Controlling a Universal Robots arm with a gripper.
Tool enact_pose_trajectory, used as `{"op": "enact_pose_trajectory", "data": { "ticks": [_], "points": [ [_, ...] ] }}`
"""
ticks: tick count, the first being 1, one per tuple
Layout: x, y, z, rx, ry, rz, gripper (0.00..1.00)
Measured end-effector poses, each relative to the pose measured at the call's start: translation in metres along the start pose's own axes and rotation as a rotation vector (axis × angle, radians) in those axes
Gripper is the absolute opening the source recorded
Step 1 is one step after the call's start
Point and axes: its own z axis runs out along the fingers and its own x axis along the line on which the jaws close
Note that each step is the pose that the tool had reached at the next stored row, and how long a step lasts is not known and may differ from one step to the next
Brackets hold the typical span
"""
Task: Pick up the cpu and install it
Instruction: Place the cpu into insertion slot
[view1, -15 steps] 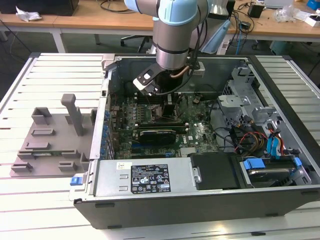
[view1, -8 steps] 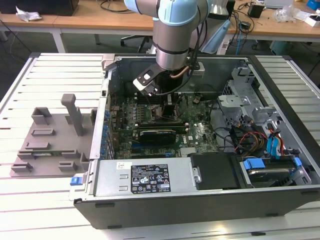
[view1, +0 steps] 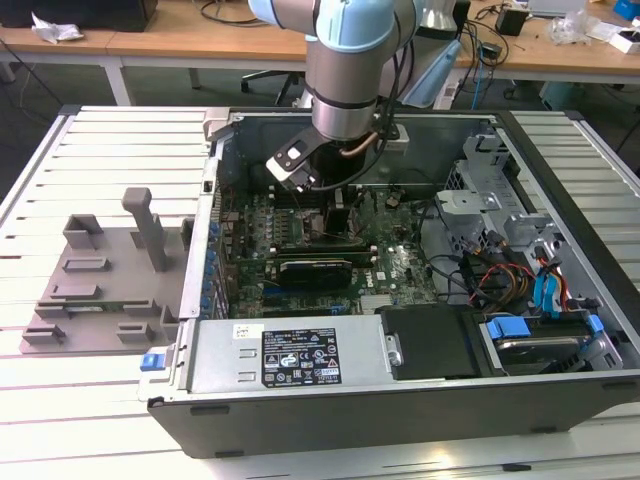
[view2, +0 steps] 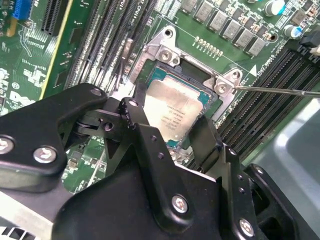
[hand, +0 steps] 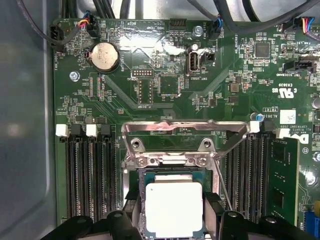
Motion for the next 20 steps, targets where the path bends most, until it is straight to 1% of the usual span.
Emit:
{"op": "enact_pose_trajectory", "data": {
  "ticks": [6,8,10,12,13,15,16,17,18,19,20],
  "points": [
    [0.0004,0.0,-0.0007,0.0001,-0.0013,0.0,0.62],
    [0.0002,-0.0002,-0.005,-0.0001,-0.0012,0.0,0.62],
    [-0.0001,-0.0003,-0.0122,-0.0001,-0.0011,0.0,0.62],
    [0.0,-0.0003,-0.0157,-0.0001,-0.0011,0.0,0.62],
    [0.0,-0.0004,-0.0165,-0.0002,-0.001,0.0,0.54],
    [-0.0005,-0.0005,-0.0166,-0.0001,-0.0012,0.0,0.42],
    [-0.001,-0.0005,-0.0166,-0.0001,-0.0013,0.0,0.42],
    [-0.002,-0.0004,-0.0165,-0.0001,-0.001,0.0,0.29],
    [-0.0027,-0.0004,-0.0165,0.0,-0.0008,0.0,0.24],
    [-0.0034,-0.0004,-0.0164,-0.0002,-0.0005,0.0,0.24],
    [-0.004,-0.0004,-0.0163,-0.0001,-0.0004,0.0,0.17]
  ]
}}
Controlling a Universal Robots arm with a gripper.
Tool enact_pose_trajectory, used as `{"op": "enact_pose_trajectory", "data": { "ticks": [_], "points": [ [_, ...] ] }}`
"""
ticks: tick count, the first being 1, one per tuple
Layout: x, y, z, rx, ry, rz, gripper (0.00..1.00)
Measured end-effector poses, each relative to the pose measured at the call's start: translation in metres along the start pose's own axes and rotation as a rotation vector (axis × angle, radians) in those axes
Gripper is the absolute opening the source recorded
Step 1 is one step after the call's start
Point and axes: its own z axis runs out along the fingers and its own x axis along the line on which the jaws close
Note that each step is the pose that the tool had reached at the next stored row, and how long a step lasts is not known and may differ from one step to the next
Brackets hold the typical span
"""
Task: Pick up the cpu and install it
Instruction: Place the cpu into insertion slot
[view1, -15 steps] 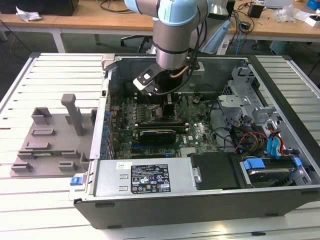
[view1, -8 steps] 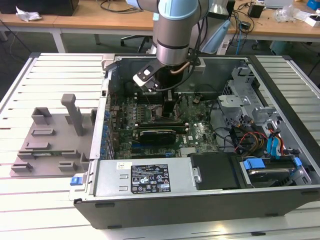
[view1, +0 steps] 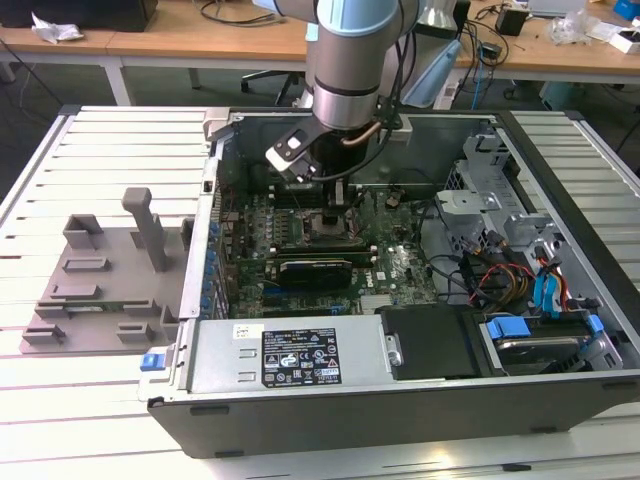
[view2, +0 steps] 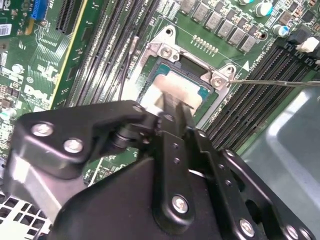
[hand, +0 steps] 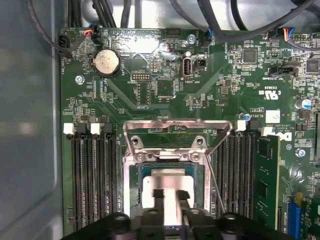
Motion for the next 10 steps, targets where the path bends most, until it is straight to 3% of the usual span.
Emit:
{"op": "enact_pose_trajectory", "data": {
  "ticks": [2,10],
  "points": [
    [-0.0011,0.0,0.0004,0.0001,0.0,0.0,0.11],
    [-0.0021,0.0001,0.0056,0.0009,-0.0001,-0.005,0.11]
  ]
}}
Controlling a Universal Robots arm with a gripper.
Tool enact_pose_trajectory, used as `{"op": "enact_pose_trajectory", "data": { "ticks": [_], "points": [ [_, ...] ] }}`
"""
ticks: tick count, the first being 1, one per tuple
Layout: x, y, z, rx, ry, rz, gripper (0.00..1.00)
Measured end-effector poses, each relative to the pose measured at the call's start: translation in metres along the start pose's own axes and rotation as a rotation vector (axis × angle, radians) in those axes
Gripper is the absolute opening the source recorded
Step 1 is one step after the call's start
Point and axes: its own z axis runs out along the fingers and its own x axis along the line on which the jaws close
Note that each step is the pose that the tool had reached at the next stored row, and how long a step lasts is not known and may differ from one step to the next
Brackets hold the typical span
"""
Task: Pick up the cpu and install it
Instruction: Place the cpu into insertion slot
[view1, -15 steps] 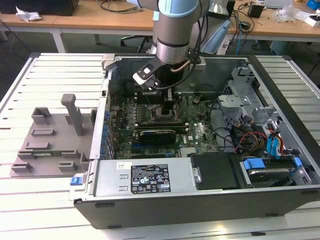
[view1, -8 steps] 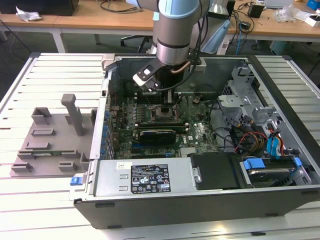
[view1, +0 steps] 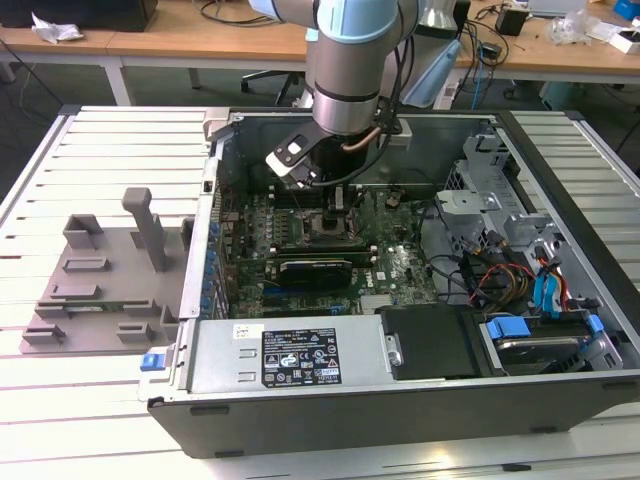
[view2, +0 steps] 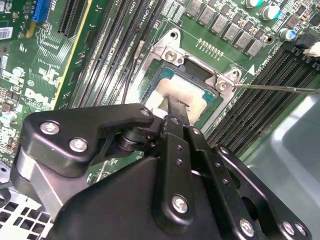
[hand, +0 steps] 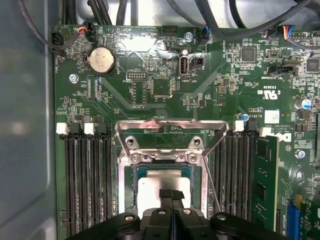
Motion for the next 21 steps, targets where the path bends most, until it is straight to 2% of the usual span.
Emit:
{"op": "enact_pose_trajectory", "data": {
  "ticks": [7,8,10,11,14,16,21],
  "points": [
    [0.0,0.0013,0.0048,0.0022,0.0008,-0.002,0.11],
    [-0.0001,0.0022,0.0047,0.0022,0.0007,-0.002,0.11],
    [-0.0001,0.0089,0.0038,0.0015,0.0008,-0.002,0.11],
    [0.0004,0.0092,0.0017,-0.0005,0.0039,-0.002,0.11],
    [-0.0002,0.0088,-0.0087,0.0015,0.0002,-0.002,0.11],
    [-0.0008,0.0085,-0.0215,0.0014,-0.0006,-0.002,0.11],
    [-0.0015,0.0081,-0.0364,0.0014,-0.0007,-0.002,0.11]
  ]
}}
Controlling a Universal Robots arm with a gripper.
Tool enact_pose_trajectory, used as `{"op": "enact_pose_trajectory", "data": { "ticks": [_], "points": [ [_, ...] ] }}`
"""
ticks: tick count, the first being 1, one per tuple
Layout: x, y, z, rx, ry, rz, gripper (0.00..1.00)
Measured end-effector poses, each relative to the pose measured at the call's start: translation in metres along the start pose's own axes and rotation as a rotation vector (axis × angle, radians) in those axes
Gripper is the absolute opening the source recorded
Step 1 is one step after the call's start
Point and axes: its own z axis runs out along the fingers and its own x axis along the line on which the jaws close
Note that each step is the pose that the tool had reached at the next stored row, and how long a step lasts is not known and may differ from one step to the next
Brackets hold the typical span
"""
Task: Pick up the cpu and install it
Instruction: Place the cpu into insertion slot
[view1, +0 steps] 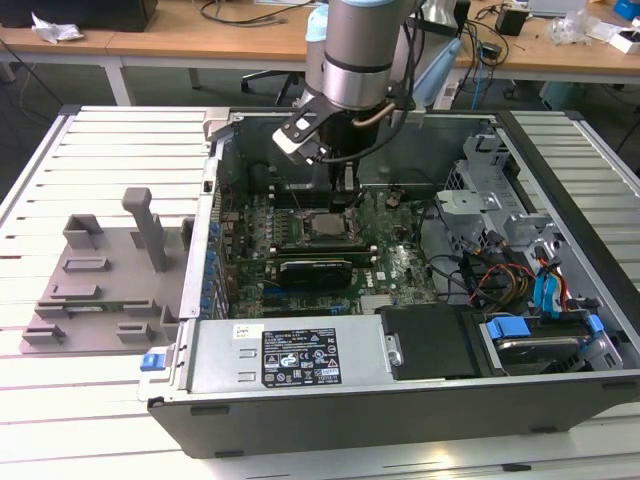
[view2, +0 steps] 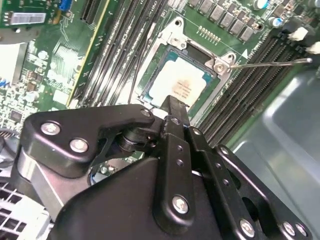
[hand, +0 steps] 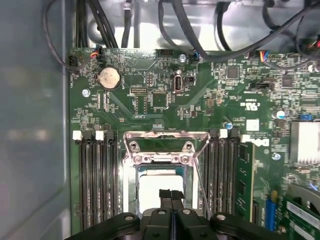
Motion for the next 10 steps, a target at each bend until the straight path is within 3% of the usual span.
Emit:
{"op": "enact_pose_trajectory", "data": {
  "ticks": [4,8,10],
  "points": [
    [-0.0006,-0.0003,-0.012,0.0,0.0,0.0,0.11],
    [-0.0014,-0.0008,-0.0312,0.0,0.0,0.0,0.11],
    [-0.0017,-0.0009,-0.0356,0.0,0.0,0.0,0.11]
  ]
}}
